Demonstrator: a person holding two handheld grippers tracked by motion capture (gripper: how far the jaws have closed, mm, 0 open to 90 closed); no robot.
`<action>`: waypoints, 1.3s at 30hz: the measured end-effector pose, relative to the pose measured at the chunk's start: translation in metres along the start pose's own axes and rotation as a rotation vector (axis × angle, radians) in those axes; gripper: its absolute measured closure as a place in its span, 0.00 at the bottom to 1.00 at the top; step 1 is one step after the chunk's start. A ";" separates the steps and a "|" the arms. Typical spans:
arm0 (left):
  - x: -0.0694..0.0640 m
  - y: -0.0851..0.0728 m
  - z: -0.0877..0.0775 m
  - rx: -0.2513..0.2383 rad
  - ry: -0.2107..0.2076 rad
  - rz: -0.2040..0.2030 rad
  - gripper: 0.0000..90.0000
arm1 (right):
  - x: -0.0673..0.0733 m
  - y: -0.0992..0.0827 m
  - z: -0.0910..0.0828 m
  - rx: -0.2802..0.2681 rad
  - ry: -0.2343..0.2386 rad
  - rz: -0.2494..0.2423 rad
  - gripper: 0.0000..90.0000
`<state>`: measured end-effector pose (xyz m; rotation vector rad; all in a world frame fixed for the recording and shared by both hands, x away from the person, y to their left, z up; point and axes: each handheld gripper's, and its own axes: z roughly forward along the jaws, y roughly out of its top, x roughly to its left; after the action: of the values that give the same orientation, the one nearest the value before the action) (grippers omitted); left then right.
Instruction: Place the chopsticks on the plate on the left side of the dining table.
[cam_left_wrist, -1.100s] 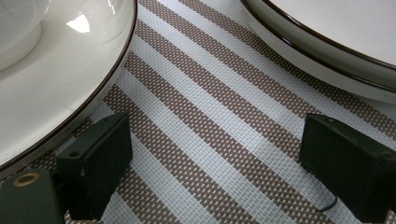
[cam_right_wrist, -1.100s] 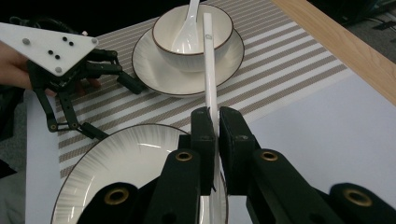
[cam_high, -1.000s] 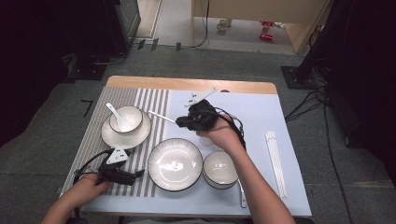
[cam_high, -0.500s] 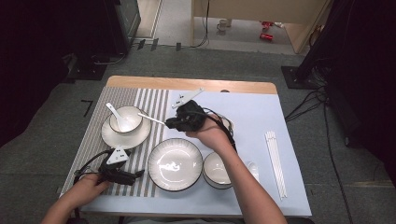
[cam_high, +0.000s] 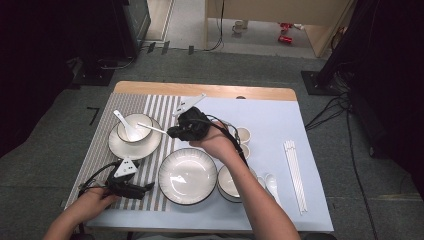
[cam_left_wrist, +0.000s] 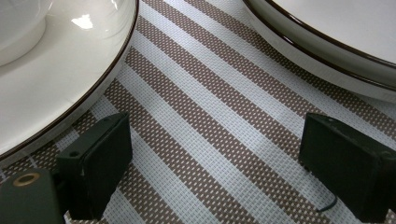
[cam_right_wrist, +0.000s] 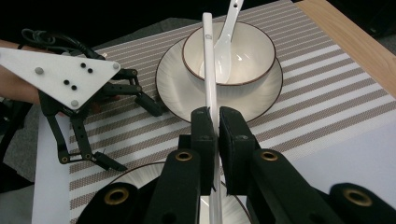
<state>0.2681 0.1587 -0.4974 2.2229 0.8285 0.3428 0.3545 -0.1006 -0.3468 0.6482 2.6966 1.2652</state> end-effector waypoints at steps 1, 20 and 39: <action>0.000 0.000 0.000 -0.001 0.000 -0.001 0.11 | 0.001 0.001 0.001 0.001 0.001 0.002 0.95; 0.000 0.000 0.000 0.001 0.002 0.004 0.11 | 0.009 0.014 0.025 0.019 0.011 -0.010 0.95; 0.000 0.000 0.000 -0.001 0.001 0.001 0.11 | 0.010 0.015 0.054 0.032 0.011 -0.030 0.94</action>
<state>0.2682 0.1589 -0.4976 2.2225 0.8274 0.3446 0.3647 -0.0497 -0.3695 0.6043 2.7298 1.2250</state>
